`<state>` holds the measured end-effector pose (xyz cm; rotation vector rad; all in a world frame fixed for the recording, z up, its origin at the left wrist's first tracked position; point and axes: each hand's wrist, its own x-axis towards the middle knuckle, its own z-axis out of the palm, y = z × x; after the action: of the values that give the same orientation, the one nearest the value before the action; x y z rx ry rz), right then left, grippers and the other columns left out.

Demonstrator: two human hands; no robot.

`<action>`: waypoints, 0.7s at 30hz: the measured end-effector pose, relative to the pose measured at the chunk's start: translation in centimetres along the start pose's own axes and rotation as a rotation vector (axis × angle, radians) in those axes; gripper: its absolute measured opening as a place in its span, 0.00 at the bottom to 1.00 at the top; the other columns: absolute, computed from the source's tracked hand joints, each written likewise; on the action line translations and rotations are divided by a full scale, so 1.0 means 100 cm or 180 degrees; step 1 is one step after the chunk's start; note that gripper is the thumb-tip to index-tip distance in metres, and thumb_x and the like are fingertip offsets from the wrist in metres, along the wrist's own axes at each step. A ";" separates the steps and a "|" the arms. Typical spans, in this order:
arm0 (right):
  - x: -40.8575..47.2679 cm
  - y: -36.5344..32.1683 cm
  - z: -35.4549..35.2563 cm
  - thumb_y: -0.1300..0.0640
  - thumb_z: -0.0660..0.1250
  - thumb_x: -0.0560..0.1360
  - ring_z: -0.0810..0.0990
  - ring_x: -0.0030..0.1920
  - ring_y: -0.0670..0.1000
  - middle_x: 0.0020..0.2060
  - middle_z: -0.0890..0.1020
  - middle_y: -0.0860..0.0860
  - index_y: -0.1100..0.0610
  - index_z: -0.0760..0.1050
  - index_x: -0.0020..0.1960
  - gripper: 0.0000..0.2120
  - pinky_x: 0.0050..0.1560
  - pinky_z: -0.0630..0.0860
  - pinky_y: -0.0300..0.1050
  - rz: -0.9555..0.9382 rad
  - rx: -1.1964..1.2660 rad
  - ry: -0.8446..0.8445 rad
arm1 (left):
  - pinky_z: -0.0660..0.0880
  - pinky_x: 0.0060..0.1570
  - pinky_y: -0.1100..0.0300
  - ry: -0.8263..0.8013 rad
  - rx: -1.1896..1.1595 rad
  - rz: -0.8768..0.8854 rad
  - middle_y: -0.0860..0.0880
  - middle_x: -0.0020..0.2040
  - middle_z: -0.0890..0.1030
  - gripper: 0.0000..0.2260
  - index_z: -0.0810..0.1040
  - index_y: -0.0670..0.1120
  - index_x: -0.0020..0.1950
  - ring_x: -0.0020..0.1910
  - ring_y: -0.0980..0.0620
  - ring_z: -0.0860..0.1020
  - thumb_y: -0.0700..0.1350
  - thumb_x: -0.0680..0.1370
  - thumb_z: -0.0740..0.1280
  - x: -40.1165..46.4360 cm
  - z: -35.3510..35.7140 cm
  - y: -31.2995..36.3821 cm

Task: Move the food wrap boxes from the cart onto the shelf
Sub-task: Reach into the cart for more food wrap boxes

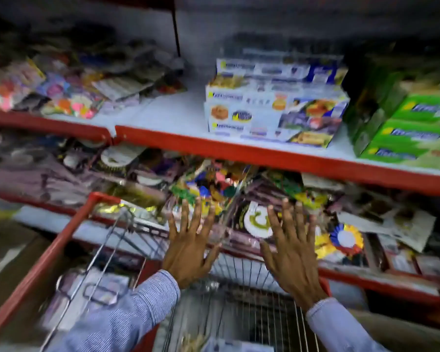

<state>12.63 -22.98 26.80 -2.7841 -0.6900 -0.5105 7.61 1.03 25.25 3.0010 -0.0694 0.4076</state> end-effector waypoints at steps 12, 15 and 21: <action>-0.165 -0.012 0.215 0.51 0.56 0.79 0.70 0.71 0.60 0.73 0.69 0.55 0.54 0.66 0.73 0.23 0.65 0.72 0.56 0.0229 0.0472 -0.2999 | 0.51 0.65 0.30 -0.2263 -0.0317 -0.0107 0.37 0.77 0.63 0.33 0.60 0.45 0.78 0.75 0.34 0.58 0.64 0.80 0.41 -0.186 0.187 -0.015; -0.181 -0.015 0.254 0.49 0.60 0.80 0.59 0.77 0.57 0.78 0.59 0.55 0.54 0.55 0.78 0.29 0.74 0.58 0.51 -0.0015 0.0405 -0.3823 | 0.56 0.64 0.30 -0.2466 -0.0231 0.0030 0.38 0.74 0.69 0.34 0.64 0.44 0.75 0.70 0.31 0.69 0.61 0.81 0.36 -0.204 0.216 -0.023; -0.189 -0.008 0.305 0.44 0.64 0.78 0.64 0.73 0.59 0.74 0.65 0.57 0.54 0.55 0.77 0.33 0.70 0.66 0.56 -0.0320 0.0167 -0.4418 | 0.68 0.61 0.28 -0.2570 -0.0134 0.0525 0.39 0.72 0.72 0.28 0.71 0.44 0.72 0.68 0.33 0.72 0.55 0.76 0.53 -0.219 0.251 -0.029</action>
<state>5.04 -20.85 -8.25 -2.6779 -0.9772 1.5359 -6.69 1.67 -5.00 2.9075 -0.3800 -0.7936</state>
